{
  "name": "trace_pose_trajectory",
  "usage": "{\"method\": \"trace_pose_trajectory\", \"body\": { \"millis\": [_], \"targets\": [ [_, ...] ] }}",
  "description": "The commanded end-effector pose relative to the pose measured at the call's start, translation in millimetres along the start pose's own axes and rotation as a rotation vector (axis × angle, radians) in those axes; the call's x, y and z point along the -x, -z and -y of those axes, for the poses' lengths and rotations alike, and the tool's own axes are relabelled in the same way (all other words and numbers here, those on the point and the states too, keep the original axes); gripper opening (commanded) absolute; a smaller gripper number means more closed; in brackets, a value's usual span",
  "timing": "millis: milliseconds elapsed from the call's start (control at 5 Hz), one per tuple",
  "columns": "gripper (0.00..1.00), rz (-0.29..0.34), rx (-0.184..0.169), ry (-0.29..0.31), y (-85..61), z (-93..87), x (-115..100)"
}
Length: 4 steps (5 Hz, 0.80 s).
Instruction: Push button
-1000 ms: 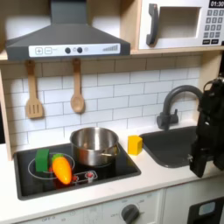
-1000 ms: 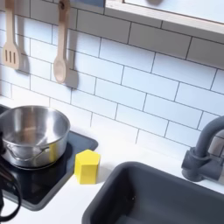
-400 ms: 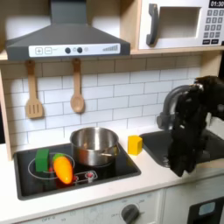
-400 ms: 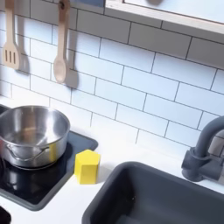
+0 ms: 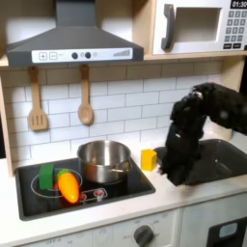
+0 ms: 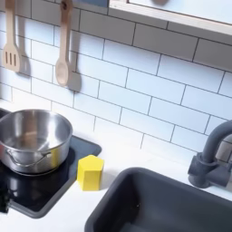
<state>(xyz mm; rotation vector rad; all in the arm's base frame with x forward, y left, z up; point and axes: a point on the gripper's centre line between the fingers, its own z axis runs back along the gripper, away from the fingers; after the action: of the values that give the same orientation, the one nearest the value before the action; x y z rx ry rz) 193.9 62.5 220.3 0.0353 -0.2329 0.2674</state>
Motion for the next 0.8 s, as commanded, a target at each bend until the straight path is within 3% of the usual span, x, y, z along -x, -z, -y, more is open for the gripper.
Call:
{"method": "trace_pose_trajectory", "body": {
  "millis": [0,400,600],
  "targets": [
    [0.00,0.104,0.041,-0.015,-24.9,-1.8,-48.5],
    [0.00,0.216,0.053,-0.006,-49.8,-0.3,-78.4],
    [0.00,0.286,0.049,0.000,-55.6,-4.5,-93.9]
  ]
}}
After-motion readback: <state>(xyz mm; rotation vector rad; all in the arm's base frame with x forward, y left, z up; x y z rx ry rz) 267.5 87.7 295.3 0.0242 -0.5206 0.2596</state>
